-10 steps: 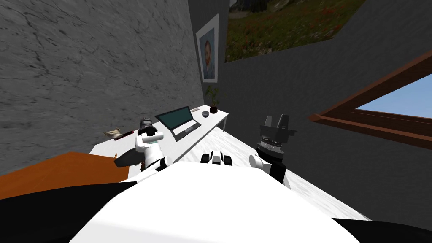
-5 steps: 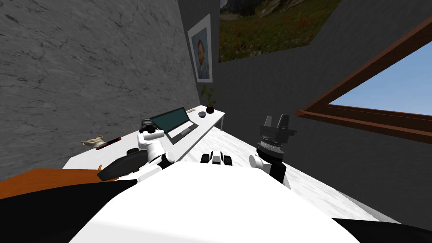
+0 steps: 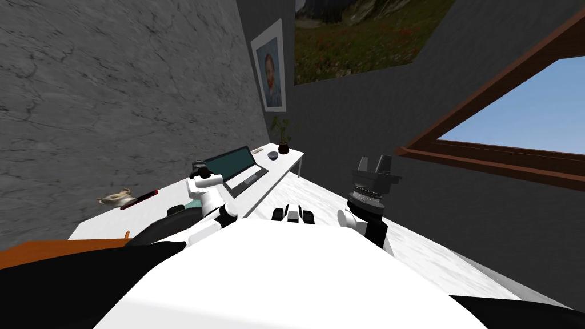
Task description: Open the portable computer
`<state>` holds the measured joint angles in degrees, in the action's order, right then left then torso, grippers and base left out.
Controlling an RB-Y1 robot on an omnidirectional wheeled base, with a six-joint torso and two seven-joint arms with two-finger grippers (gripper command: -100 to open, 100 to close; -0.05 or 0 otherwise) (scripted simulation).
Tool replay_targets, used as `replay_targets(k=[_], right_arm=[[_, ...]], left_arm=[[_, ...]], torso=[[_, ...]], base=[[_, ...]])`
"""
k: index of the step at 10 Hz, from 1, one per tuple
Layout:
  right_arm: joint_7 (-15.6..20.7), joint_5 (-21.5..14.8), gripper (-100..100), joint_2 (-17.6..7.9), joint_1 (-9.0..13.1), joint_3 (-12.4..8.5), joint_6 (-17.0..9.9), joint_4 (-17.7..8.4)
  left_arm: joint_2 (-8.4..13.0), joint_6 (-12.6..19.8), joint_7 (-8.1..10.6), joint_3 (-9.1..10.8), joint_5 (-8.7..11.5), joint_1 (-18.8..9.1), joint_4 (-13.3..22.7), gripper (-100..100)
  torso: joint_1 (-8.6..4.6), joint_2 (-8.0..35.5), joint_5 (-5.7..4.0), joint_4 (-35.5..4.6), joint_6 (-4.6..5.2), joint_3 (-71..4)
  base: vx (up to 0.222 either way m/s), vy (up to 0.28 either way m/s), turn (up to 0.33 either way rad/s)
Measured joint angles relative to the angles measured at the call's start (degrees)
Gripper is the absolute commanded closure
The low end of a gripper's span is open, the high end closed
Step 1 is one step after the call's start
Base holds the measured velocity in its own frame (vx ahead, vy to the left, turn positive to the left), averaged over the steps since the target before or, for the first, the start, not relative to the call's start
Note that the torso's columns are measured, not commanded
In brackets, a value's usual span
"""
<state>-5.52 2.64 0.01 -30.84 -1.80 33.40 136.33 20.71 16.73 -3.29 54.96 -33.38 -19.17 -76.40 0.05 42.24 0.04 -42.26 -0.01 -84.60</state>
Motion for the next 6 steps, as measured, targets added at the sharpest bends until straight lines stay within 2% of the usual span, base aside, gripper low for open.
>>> replay_targets(k=[1, 4, 6], right_arm=[[0.0, 0.0, 0, 0.01, 0.0, 0.01, 0.0, 0.0], [0.0, 0.0, 0, 0.01, -0.02, 0.0, 0.01, 0.01], [0.0, 0.0, 0, 0.01, 0.0, 0.01, 0.0, 0.0]], left_arm=[[0.09, -0.08, 0.01, -0.04, 0.0, -0.1, -0.1, 100], [-1.46, -4.66, 0.87, 0.4, 0.59, 2.28, -1.23, 100], [-2.02, -8.11, 1.27, 1.39, 0.26, 2.92, -0.62, 100]], torso=[[-0.12, 0.05, 0.03, 0.03, -0.04, 0.05], [0.25, -0.12, 0.3, 0.16, -0.22, -0.02], [0.46, 0.01, 0.35, 0.11, 0.18, 0.04]], base=[[0.079, -0.01, 0.16], [0.122, -0.041, 0.149], [0.062, -0.023, 0.074]])
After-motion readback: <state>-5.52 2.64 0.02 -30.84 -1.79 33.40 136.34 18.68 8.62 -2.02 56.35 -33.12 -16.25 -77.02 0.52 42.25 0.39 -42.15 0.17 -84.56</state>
